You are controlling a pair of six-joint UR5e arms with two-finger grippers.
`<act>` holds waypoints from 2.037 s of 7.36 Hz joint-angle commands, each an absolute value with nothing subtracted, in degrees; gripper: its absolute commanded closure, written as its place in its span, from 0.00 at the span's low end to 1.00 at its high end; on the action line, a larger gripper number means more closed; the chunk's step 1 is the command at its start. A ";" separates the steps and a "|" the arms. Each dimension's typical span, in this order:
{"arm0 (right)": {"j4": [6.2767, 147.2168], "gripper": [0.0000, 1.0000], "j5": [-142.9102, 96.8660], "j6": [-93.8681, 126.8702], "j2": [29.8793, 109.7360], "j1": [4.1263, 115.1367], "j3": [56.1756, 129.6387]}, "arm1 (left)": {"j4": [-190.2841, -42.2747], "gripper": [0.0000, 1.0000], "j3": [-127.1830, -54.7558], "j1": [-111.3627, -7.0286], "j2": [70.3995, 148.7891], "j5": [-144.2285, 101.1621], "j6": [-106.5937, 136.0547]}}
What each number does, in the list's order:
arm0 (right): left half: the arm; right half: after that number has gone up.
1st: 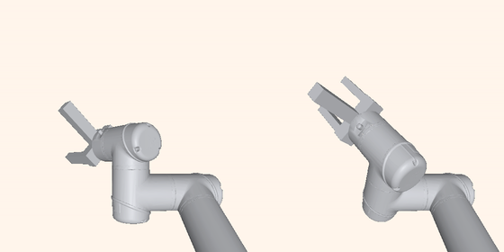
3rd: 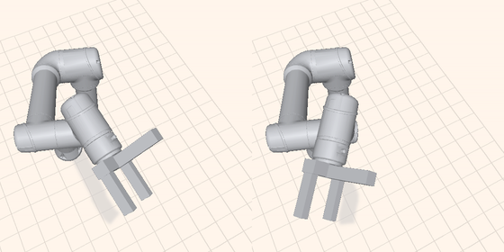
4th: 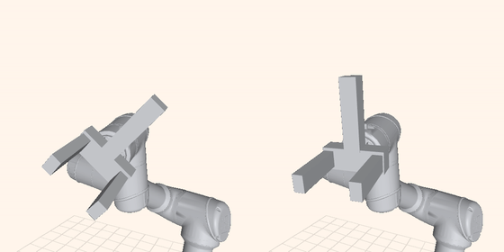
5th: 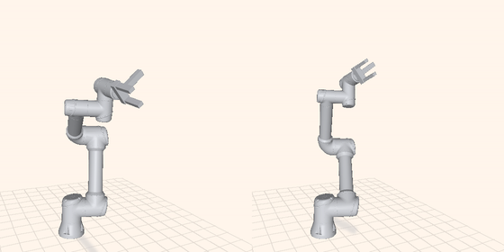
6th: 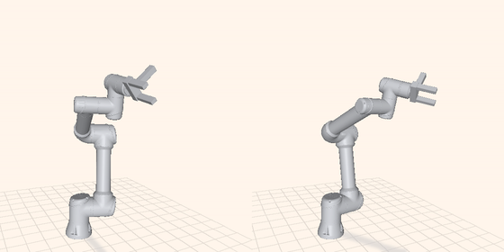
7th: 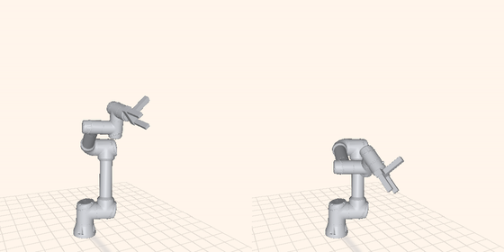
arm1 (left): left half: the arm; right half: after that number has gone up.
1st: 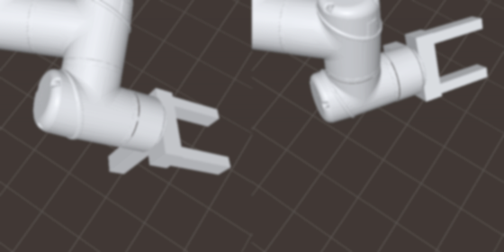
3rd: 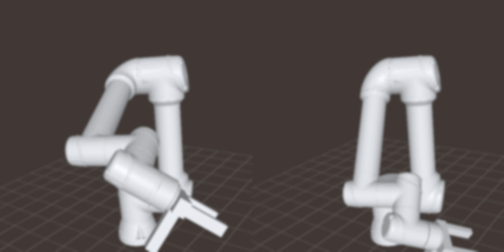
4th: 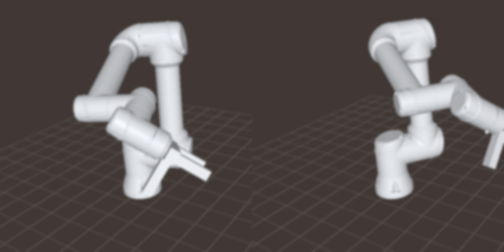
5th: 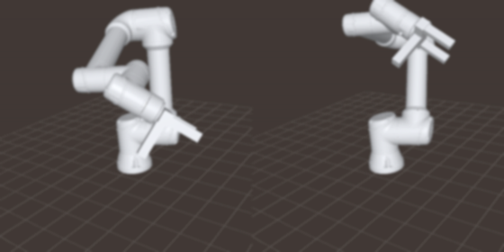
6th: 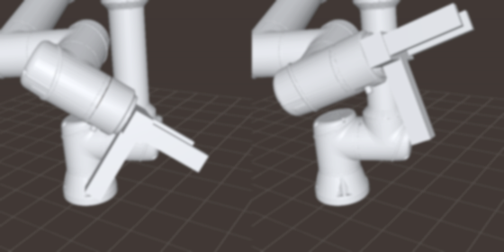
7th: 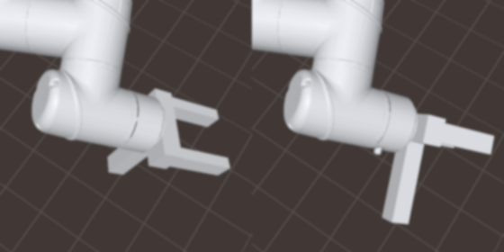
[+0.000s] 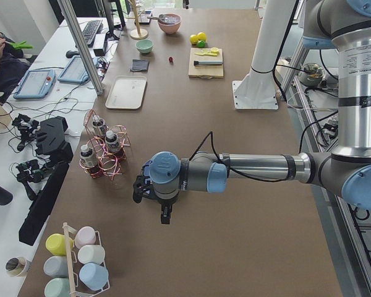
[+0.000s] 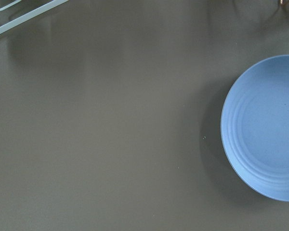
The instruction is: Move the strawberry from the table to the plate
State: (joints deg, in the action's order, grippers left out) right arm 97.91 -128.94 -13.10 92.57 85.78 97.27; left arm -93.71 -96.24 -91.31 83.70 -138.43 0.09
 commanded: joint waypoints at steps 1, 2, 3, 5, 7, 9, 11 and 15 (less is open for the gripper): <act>97.91 0.00 -128.94 -13.10 92.72 85.78 97.21 | -93.69 0.02 -96.15 -91.32 83.67 -138.43 0.09; 97.91 0.00 -128.94 -13.18 92.72 85.78 97.21 | -93.69 0.02 -96.15 -91.32 83.67 -138.43 0.09; 97.91 0.00 -128.94 -13.18 92.72 85.78 97.21 | -93.69 0.02 -96.15 -91.41 83.67 -138.43 0.09; 97.91 0.00 -128.94 -13.18 92.72 85.78 97.21 | -93.69 0.02 -96.07 -91.32 83.67 -138.34 0.09; 97.91 0.00 -128.94 -13.10 92.72 85.78 97.21 | -93.69 0.02 -96.06 -91.32 83.76 -138.34 0.09; 97.91 0.00 -128.94 -13.18 92.72 85.78 97.21 | -93.69 0.02 -96.24 -91.32 84.11 -138.34 0.18; 97.91 0.00 -128.94 -13.18 92.64 85.78 97.03 | -93.69 0.02 -96.68 -91.41 84.72 -138.34 0.26; 97.91 0.00 -129.02 -13.10 92.81 85.78 96.33 | -95.89 0.02 -96.59 -92.46 84.73 -138.34 0.26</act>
State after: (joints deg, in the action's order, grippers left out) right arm 97.91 -128.99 -13.11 92.66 85.78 96.44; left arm -95.10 -96.69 -92.31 84.81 -138.37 0.27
